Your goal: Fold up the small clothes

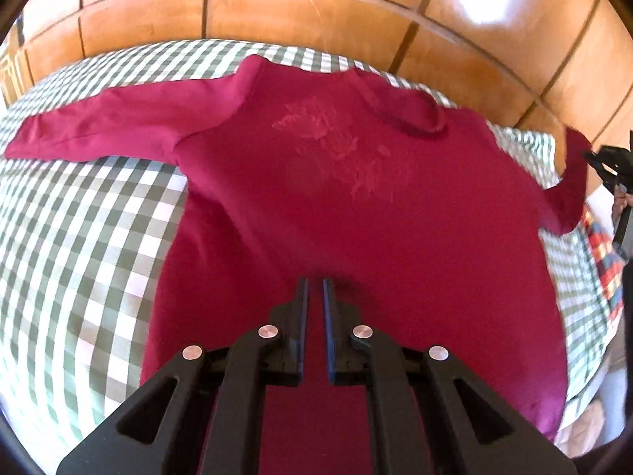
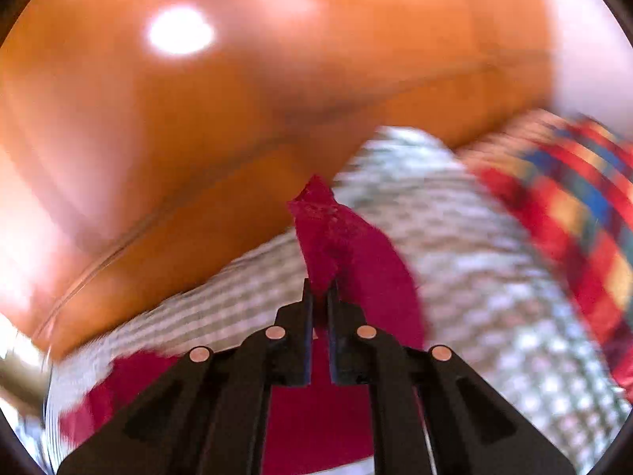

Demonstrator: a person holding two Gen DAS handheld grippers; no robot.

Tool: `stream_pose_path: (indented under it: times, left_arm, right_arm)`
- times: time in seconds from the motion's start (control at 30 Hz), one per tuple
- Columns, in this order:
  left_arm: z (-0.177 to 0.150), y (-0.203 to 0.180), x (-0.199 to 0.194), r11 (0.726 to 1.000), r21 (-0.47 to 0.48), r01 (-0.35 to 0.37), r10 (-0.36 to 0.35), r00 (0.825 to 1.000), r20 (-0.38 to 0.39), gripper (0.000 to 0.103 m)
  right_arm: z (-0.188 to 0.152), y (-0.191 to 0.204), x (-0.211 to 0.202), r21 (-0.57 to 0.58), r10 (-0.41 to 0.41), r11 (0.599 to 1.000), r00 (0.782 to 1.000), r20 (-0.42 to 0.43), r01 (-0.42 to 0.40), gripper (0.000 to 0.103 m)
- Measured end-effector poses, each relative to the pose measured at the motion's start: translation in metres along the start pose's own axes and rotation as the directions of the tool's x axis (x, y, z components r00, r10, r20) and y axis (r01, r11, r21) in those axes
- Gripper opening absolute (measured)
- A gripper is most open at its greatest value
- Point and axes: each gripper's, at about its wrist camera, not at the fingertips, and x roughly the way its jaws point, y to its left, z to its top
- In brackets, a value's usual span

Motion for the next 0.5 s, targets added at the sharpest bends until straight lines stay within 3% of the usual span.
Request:
stream_pose_path:
  times: [0.1,0.2,0.27,0.33,0.37,0.4,0.5]
  left_arm:
    - [0.006,0.002,-0.009,0.999,-0.024,0.036,-0.035,0.999,0.03,0.005]
    - [0.014,0.006,-0.016,0.997,-0.04,0.066,-0.064,0.996,0.055,0.005]
    - [0.019,0.008,-0.02,0.996,-0.044,0.076,-0.073,0.995,0.07,0.005]
    - [0.026,0.011,-0.023,0.994,-0.059,0.087,-0.082,0.993,0.083,0.008]
    - [0.029,0.013,-0.024,0.993,-0.064,0.101,-0.095,0.991,0.089,0.013]
    - [0.031,0.015,-0.026,0.992,-0.065,0.108,-0.102,0.99,0.095,0.022]
    - [0.04,0.02,-0.028,0.99,-0.072,0.119,-0.111,0.987,0.112,0.026]
  right_arm:
    - [-0.028,0.095,0.009,-0.114,0.193,0.973,0.979,-0.068,-0.199,0.005]
    - [-0.071,0.192,0.022,-0.208,0.336,0.906,0.925,-0.177,-0.369,0.005]
    - [-0.098,0.239,0.034,-0.249,0.375,0.866,0.893,-0.248,-0.433,0.007]
    - [-0.123,0.275,0.048,-0.26,0.41,0.829,0.853,-0.323,-0.496,0.018]
    - [-0.134,0.288,0.053,-0.26,0.42,0.814,0.836,-0.354,-0.52,0.039]
    - [-0.139,0.293,0.055,-0.258,0.424,0.81,0.83,-0.362,-0.527,0.046]
    - [-0.145,0.291,0.052,-0.232,0.447,0.81,0.823,-0.351,-0.539,0.049]
